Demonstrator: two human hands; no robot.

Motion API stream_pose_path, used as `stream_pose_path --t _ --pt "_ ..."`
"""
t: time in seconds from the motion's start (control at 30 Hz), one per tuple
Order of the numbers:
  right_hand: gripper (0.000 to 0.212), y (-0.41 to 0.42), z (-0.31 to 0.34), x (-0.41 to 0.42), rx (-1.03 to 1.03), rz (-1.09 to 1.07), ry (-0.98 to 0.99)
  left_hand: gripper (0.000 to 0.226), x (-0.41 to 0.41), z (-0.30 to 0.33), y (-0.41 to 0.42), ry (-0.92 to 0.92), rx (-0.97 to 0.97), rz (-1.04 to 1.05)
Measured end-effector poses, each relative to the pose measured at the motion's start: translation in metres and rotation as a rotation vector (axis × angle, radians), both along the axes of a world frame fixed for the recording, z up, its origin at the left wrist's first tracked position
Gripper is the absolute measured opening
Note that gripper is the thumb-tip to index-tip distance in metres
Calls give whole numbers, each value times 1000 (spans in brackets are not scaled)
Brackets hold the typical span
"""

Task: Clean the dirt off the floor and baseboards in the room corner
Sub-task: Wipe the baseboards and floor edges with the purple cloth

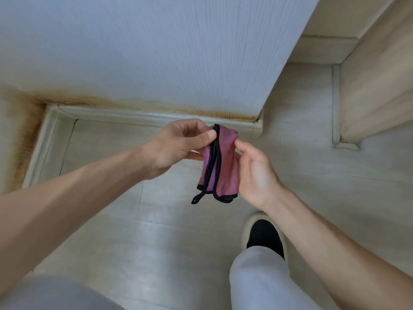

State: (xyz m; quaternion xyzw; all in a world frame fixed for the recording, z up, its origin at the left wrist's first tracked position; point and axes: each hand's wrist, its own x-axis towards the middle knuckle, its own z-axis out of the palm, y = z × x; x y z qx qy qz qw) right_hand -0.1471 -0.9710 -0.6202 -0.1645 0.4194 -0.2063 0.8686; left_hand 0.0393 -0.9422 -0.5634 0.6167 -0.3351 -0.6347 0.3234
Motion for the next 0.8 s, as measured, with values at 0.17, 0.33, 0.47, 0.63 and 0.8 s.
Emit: stream_pose_path --t 0.17,0.33,0.47,0.63,0.8 --pt "35 5 -1 -4 -82 -16 43 18 -15 12 1 18 -9 16" --pt "47 9 -9 -10 36 -68 -48 18 -28 17 1 -9 -30 28" --pt "63 9 -11 -26 149 -215 -58 17 -28 16 -1 -46 -8 71" --pt "68 5 -6 -41 22 -207 -18 21 -28 5 -4 -87 23 114" --pt "45 3 -8 -45 -9 -185 91 29 -36 -10 -8 -121 72 235"
